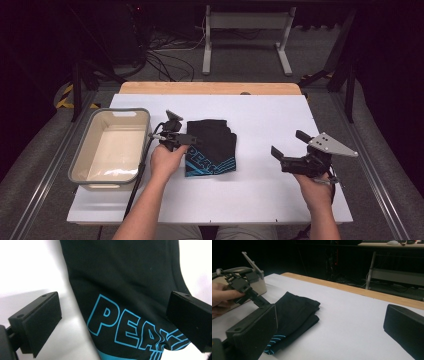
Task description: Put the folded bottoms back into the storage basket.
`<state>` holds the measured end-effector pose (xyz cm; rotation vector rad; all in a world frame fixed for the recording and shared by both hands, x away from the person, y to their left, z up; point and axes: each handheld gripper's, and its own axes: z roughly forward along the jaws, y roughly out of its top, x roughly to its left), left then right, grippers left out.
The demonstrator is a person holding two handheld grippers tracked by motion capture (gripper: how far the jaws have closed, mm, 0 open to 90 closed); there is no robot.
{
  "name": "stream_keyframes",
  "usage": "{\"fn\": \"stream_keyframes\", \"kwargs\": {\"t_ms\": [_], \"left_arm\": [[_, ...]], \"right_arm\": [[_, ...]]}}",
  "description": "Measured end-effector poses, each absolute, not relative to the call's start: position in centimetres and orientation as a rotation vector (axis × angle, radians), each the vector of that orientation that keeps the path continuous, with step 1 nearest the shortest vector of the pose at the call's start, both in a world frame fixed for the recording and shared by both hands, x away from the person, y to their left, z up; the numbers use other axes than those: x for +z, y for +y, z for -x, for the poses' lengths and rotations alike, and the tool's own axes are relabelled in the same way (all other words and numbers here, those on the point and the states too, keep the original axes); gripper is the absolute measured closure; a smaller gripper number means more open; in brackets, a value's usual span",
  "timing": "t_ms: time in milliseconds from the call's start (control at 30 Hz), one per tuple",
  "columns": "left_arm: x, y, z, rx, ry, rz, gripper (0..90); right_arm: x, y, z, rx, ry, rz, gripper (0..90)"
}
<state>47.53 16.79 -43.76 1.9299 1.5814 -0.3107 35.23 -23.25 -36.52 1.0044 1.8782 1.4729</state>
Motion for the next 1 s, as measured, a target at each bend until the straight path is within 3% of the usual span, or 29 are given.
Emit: {"fn": "stream_keyframes", "kwargs": {"t_ms": [567, 1000], "left_arm": [[-44.0, 16.5, -48.0, -0.479, 1.597, -1.838, 0.7], [-44.2, 15.6, -47.9, -0.468, 1.568, -1.808, 14.5]], "right_arm": [[-36.3, -23.1, -35.1, 1.48, 1.879, -1.003, 0.0], [-36.3, -22.8, -35.2, 1.487, 1.886, -0.995, 0.0]]}}
